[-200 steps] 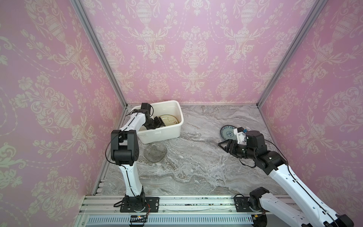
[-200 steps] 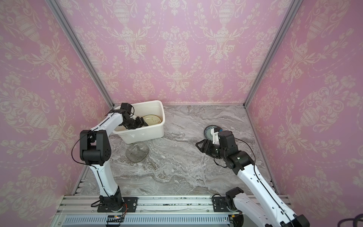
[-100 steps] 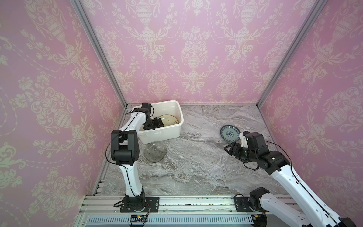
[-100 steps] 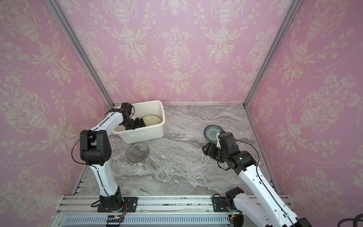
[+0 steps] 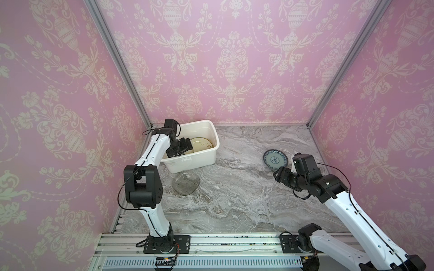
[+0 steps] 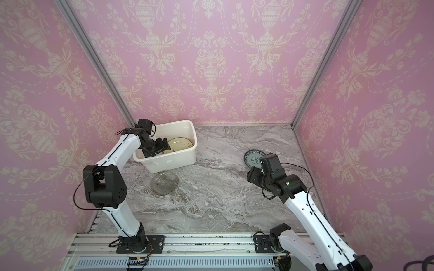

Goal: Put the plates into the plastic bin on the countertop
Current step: 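Open the left gripper and reach toward the blue floral plate while the right approaches it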

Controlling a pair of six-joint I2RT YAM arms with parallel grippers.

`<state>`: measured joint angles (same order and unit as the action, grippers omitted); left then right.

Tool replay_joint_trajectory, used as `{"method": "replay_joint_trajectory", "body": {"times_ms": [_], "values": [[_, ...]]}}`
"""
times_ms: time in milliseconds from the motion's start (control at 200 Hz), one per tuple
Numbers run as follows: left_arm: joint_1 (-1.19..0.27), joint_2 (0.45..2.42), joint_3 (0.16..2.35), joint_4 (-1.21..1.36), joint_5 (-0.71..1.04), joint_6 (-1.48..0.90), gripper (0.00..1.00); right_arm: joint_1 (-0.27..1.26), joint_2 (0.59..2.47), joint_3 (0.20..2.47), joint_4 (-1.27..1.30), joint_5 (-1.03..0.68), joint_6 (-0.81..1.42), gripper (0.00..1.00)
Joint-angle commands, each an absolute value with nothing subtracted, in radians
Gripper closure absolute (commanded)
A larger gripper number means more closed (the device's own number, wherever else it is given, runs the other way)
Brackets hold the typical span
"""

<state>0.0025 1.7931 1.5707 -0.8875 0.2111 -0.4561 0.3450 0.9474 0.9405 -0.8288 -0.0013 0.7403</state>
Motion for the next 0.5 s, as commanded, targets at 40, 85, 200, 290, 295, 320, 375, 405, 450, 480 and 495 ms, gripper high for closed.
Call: {"method": "replay_joint_trajectory", "body": {"times_ms": [40, 85, 200, 290, 295, 320, 375, 405, 450, 480, 495], "values": [[0.005, 1.714, 1.566, -0.950, 0.169, -0.430, 0.04, 0.320, 0.979, 0.971, -0.850, 0.022, 0.705, 0.30], [0.005, 1.705, 1.568, -0.949, 0.169, -0.430, 0.04, 0.310, 0.984, 0.971, -0.850, 0.016, 0.703, 0.30], [0.005, 1.680, 1.593, -0.956, 0.141, -0.430, 0.04, 0.270, 0.988, 0.970, -0.850, -0.006, 0.687, 0.30], [0.003, 1.637, 1.625, -0.937, 0.145, -0.443, 0.04, 0.215, 0.991, 0.973, -0.843, -0.033, 0.649, 0.29], [0.003, 1.636, 1.628, -0.936, 0.148, -0.444, 0.04, 0.211, 0.991, 0.973, -0.842, -0.035, 0.647, 0.29], [0.002, 1.624, 1.643, -0.933, 0.165, -0.445, 0.04, 0.191, 0.993, 0.974, -0.838, -0.043, 0.634, 0.29], [-0.012, 1.607, 1.697, -0.938, 0.217, -0.427, 0.04, 0.141, 1.004, 0.976, -0.824, -0.068, 0.606, 0.29], [-0.029, 1.596, 1.729, -0.950, 0.225, -0.410, 0.04, 0.113, 1.014, 0.974, -0.810, -0.087, 0.604, 0.28], [-0.062, 1.576, 1.768, -0.955, 0.238, -0.381, 0.04, 0.068, 1.032, 0.972, -0.784, -0.118, 0.567, 0.28], [-0.087, 1.561, 1.785, -0.952, 0.249, -0.370, 0.04, 0.041, 1.048, 0.970, -0.763, -0.138, 0.557, 0.28], [-0.101, 1.554, 1.791, -0.951, 0.252, -0.365, 0.03, 0.030, 1.058, 0.969, -0.753, -0.147, 0.551, 0.28]]}}
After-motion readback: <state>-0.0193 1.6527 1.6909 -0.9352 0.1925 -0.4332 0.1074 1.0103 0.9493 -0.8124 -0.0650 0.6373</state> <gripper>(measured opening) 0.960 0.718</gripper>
